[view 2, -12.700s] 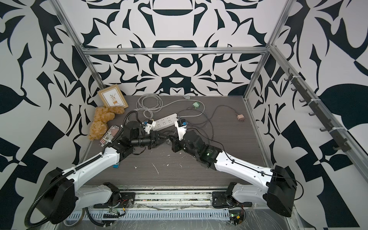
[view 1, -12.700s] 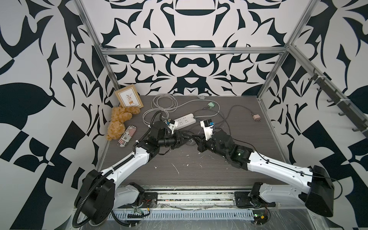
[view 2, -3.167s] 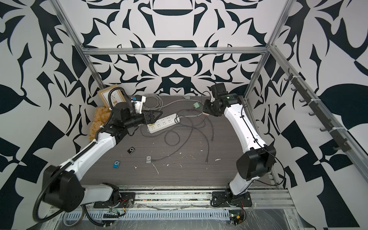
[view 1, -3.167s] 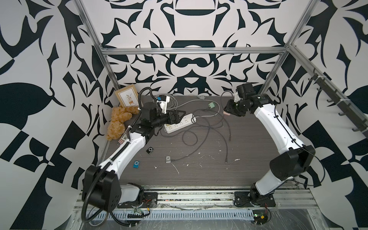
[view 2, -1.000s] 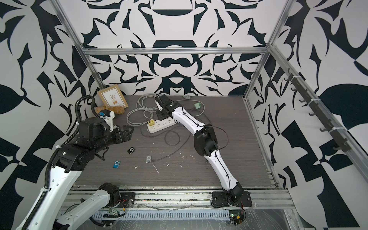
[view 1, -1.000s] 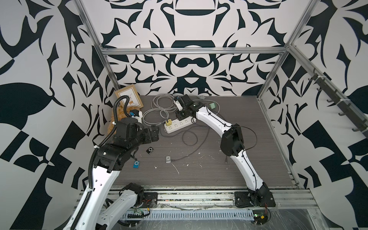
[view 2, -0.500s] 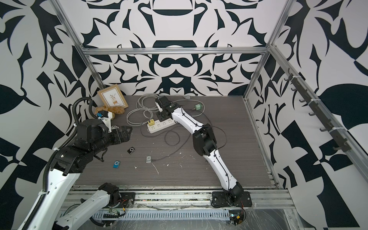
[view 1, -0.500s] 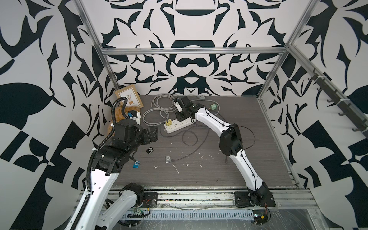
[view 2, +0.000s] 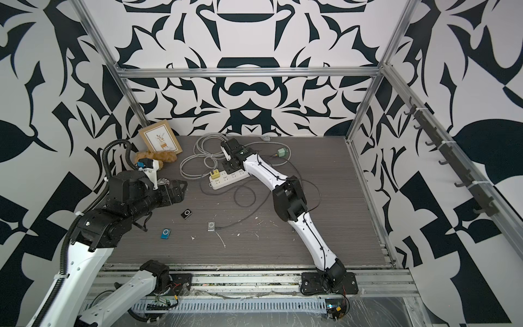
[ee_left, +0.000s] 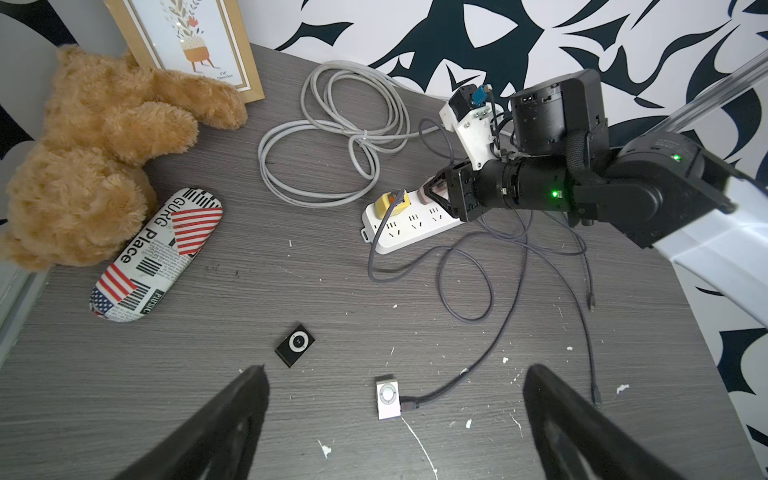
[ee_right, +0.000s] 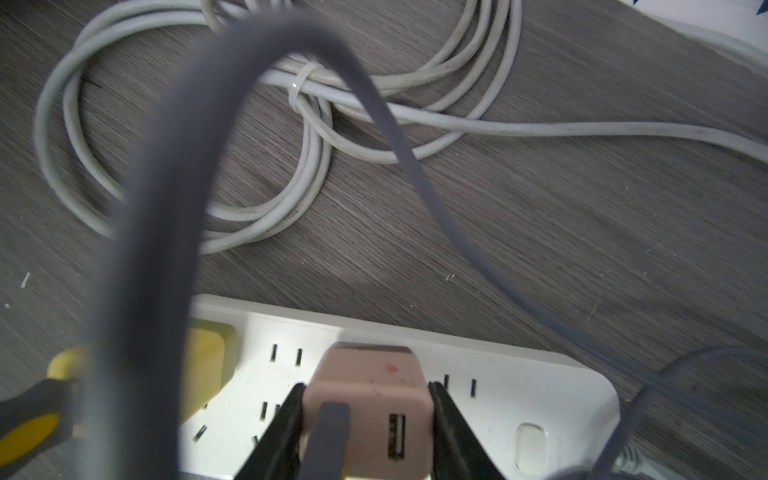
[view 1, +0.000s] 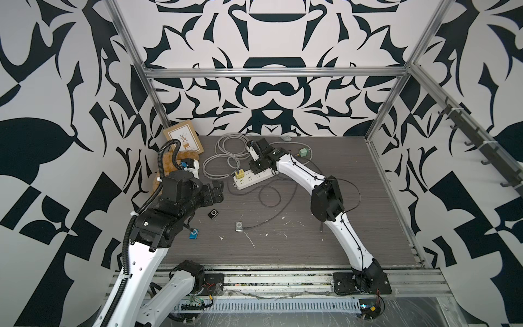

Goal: Charge mp3
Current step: Insert the plug into the socket.

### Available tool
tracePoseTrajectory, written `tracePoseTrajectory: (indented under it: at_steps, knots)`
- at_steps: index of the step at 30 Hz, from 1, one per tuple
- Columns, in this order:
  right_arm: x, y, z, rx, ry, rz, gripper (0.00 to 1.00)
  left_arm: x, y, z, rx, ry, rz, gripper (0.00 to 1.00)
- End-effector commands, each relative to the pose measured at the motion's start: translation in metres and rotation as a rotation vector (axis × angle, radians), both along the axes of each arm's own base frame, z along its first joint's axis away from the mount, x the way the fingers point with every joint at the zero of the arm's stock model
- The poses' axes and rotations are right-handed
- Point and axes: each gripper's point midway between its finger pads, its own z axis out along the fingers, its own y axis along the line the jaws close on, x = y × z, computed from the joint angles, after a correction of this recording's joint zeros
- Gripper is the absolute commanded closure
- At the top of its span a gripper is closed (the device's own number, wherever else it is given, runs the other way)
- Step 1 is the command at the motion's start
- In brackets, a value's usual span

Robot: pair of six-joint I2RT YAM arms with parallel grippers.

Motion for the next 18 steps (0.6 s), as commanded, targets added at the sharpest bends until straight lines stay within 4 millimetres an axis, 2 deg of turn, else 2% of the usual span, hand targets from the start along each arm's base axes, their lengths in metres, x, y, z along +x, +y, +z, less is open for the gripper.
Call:
tracePoseTrajectory:
  at_steps: [1,9,18]
  knots:
    - [-0.010,-0.007,-0.022,-0.064,0.054,0.006,1.00,-0.006,0.005,-0.011,0.021,0.037,0.008,0.00]
    - [-0.026,-0.020,-0.056,-0.154,0.174,-0.009,1.00,-0.004,0.003,-0.010,0.018,0.025,-0.003,0.01]
    - [-0.056,-0.043,-0.103,-0.270,0.313,-0.053,1.00,0.001,-0.002,-0.009,0.015,0.024,-0.019,0.01]
